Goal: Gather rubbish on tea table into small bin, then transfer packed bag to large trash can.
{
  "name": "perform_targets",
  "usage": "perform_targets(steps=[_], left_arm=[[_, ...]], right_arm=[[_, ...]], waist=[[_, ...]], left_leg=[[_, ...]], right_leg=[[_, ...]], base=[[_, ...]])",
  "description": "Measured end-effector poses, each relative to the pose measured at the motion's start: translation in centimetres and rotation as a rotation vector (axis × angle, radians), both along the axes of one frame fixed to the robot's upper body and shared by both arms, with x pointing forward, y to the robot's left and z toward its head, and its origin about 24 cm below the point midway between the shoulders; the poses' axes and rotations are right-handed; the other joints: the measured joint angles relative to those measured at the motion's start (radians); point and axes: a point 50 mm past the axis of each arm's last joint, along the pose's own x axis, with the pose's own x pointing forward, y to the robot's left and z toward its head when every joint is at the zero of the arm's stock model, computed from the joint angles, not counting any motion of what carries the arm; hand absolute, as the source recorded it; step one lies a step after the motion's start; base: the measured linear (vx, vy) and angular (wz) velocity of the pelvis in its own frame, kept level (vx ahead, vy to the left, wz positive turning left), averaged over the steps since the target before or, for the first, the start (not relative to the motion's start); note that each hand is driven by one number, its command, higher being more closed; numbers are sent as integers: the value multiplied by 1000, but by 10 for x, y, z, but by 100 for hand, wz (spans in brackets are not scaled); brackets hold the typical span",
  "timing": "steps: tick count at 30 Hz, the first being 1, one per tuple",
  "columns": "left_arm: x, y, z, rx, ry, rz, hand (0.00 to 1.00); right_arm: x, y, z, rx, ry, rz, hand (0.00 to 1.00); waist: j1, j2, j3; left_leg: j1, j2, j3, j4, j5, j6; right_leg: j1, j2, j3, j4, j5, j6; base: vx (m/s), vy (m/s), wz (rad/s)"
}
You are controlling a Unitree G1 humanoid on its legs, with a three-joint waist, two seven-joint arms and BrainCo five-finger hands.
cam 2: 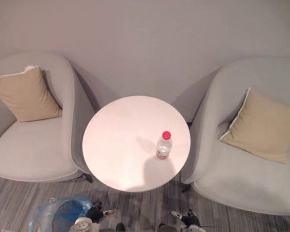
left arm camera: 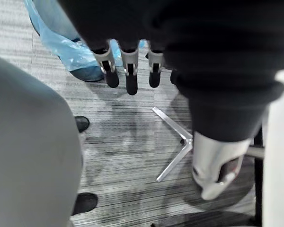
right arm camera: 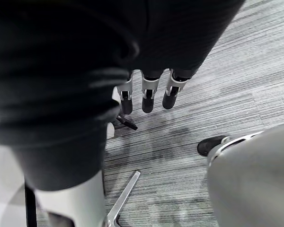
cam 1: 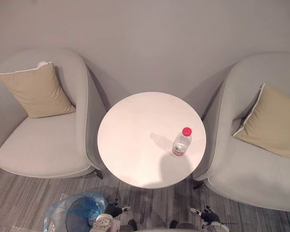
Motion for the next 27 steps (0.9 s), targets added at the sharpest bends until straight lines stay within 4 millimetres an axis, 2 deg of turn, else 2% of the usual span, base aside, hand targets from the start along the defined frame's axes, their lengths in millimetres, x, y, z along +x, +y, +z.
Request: perform_targets(steps=[7,10,13,16,19,27], left_arm=[[-1,5,0,23,7,-16,0],[-2,6,0,32,8,-24,0],[-1,7,0,43,6,-36,0],[-1,6,1,46,-2,-51,0],[-1,4,2,47,-18,-67,0],[-4,1,1,55,-21,-114,0]], right_arm=[[4,3,1,-57,7,77,0],[18,1,12,-115,-76,110,0],[53,-13,45,-250,-278,189,0],[75,-20,73,-348,-426,228,0],[86,-19,92,-411,-522,263,0],[85,-16,114,-517,-612,319,0]], waist=[[7,-19,-5],[7,-21,-4],[6,-27,-7],[3,-28,-7],[1,-29,-7],[-5,-14,-20]], left_leg=[[-10,-16,-15,1,16,8],[-16,-17,-26,0,26,11],[-18,-23,-27,-32,57,13],[-18,-23,-37,-77,88,9],[-9,-18,-51,-113,120,6],[-1,-14,-51,-168,146,-8]], right_leg=[[18,-13,-2,-39,25,9],[20,-13,-4,-46,40,8],[2,-16,5,-45,49,9],[-14,-11,5,-46,52,10],[-17,-5,3,-47,61,11],[-32,-1,10,-62,71,29]], base=[[-8,25,8],[-68,16,10],[-156,12,0],[-125,-5,8],[-168,-21,11],[-71,-2,0]])
